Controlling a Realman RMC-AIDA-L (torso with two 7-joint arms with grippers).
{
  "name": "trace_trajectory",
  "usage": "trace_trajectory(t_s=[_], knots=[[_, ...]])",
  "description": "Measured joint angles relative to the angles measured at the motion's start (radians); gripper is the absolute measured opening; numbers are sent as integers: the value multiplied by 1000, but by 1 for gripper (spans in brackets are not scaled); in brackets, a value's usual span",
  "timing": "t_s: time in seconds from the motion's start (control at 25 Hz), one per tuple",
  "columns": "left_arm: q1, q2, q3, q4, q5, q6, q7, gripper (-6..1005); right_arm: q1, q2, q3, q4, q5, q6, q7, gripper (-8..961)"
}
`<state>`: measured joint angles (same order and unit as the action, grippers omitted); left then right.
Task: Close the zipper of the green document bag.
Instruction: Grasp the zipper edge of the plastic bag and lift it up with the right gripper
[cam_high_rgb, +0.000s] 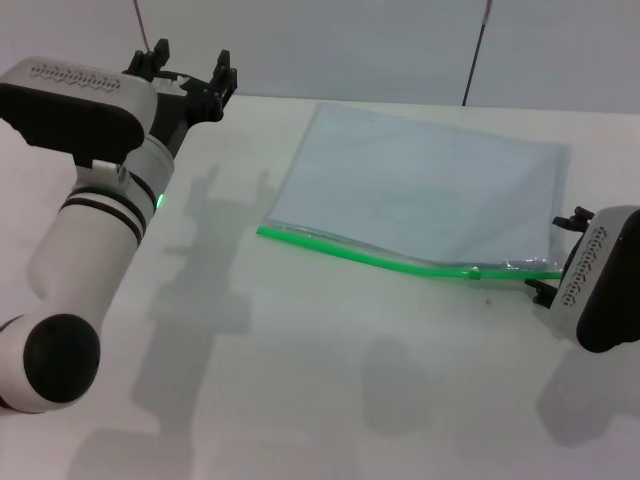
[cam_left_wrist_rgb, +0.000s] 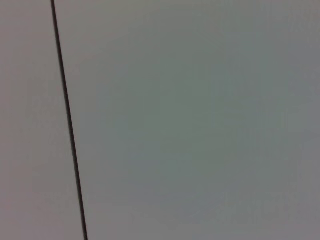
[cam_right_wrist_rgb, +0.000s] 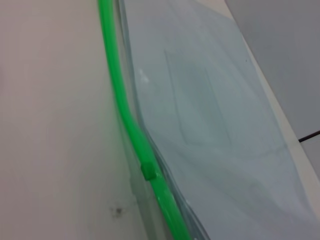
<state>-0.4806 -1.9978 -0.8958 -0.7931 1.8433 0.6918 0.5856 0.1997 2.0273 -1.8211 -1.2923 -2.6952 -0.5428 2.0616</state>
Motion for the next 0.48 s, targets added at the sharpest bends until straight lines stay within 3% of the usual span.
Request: trace_trajectory(t_s=[0.48], knots=[[-2,-4,0,-5,2,0,0,737,55,-1,3,39,-1,26,13,830]])
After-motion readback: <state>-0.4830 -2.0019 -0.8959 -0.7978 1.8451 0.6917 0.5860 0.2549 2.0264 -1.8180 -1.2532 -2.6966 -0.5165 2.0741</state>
